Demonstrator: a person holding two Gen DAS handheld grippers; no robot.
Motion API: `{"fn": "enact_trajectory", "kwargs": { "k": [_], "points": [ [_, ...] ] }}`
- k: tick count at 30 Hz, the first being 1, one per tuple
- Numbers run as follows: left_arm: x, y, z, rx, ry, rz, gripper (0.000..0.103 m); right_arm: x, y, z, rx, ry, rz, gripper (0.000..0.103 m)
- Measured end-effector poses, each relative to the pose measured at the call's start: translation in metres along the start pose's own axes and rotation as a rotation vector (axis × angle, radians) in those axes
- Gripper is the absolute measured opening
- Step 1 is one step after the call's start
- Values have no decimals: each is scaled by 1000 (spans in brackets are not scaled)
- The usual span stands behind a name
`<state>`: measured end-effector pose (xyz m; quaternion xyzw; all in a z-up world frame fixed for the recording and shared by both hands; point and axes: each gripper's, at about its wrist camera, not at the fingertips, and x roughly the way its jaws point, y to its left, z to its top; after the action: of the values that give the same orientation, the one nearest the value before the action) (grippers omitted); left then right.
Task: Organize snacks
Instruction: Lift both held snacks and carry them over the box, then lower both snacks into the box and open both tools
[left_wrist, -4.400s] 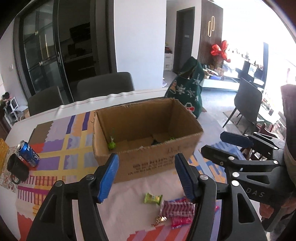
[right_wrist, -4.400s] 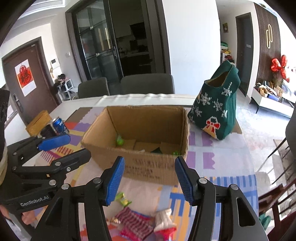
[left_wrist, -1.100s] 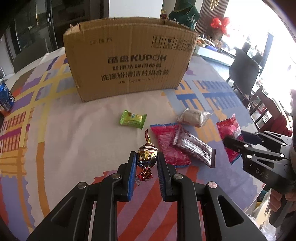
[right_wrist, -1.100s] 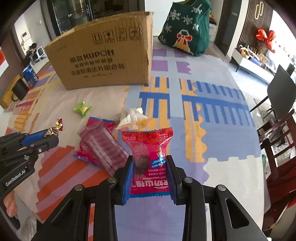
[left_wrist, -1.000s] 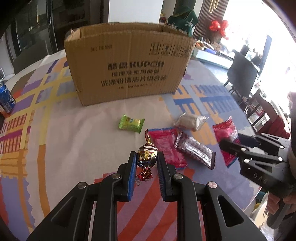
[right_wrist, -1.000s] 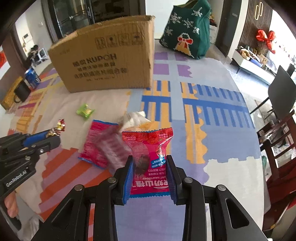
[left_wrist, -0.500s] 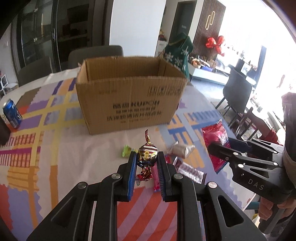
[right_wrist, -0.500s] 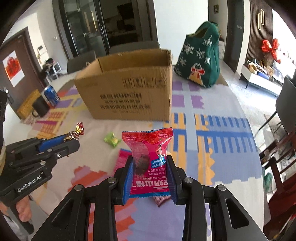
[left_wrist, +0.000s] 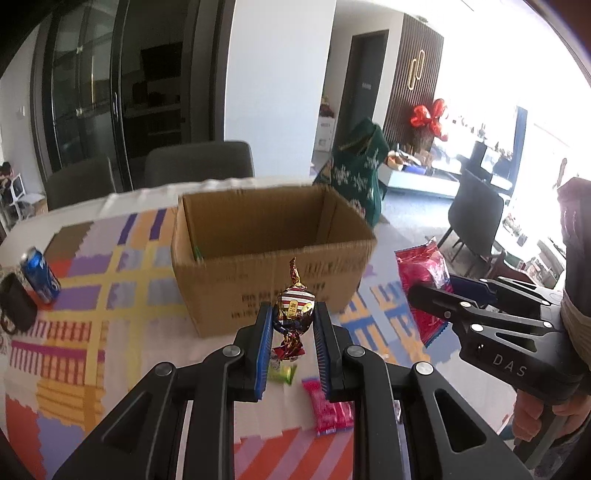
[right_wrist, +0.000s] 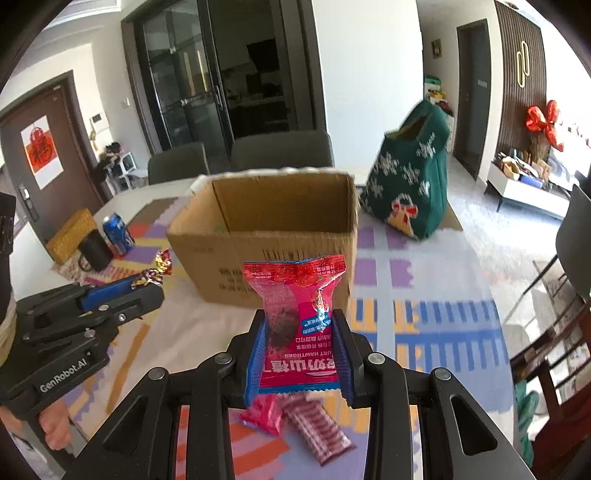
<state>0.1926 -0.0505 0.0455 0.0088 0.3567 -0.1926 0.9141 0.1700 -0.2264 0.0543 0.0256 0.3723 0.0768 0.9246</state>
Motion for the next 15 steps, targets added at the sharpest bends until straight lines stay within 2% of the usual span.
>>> {"fn": "enact_trajectory", "kwargs": {
  "k": [7, 15],
  "points": [
    [-2, 7, 29, 0, -51, 18, 22, 3, 6, 28, 6, -39, 45, 34],
    [12, 22, 59, -7, -62, 37, 22, 9, 14, 60, -16, -80, 58, 34]
  ]
}}
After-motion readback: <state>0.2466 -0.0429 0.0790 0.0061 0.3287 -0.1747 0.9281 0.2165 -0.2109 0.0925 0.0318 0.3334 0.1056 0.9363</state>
